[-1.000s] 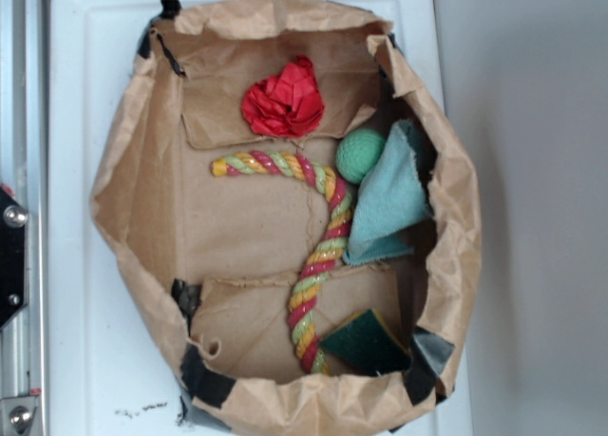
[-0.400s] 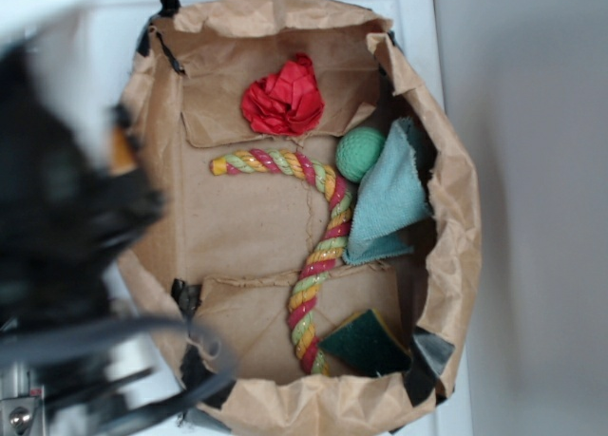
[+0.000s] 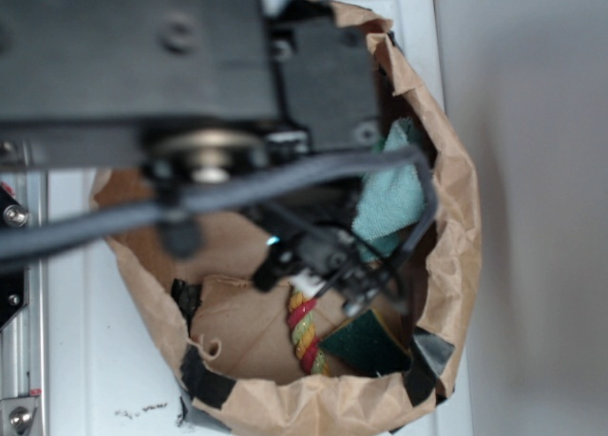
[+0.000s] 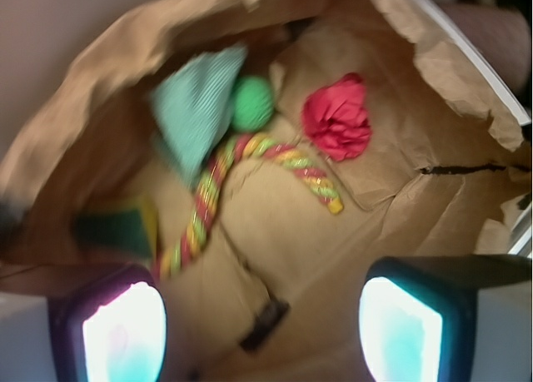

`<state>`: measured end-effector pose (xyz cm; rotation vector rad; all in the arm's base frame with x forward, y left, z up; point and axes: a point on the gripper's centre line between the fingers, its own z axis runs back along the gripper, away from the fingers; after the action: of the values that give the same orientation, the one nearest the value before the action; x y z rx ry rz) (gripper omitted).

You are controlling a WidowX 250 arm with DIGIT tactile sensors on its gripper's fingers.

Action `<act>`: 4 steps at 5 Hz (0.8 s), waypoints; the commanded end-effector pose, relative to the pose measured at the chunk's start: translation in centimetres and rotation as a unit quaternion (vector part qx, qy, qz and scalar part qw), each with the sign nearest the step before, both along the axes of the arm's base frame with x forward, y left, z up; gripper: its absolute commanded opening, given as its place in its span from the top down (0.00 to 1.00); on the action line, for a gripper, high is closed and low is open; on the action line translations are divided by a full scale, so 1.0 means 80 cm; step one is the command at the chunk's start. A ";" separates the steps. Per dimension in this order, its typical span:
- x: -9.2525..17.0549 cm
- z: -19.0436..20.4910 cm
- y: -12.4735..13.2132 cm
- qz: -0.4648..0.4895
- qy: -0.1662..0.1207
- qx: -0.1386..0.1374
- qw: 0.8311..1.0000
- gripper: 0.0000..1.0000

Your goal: Grab the red paper.

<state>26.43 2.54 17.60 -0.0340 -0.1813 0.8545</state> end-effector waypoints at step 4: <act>0.025 -0.036 0.060 0.085 -0.018 0.031 0.996 0.00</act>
<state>29.15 5.48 13.66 0.0405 -0.2136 0.9875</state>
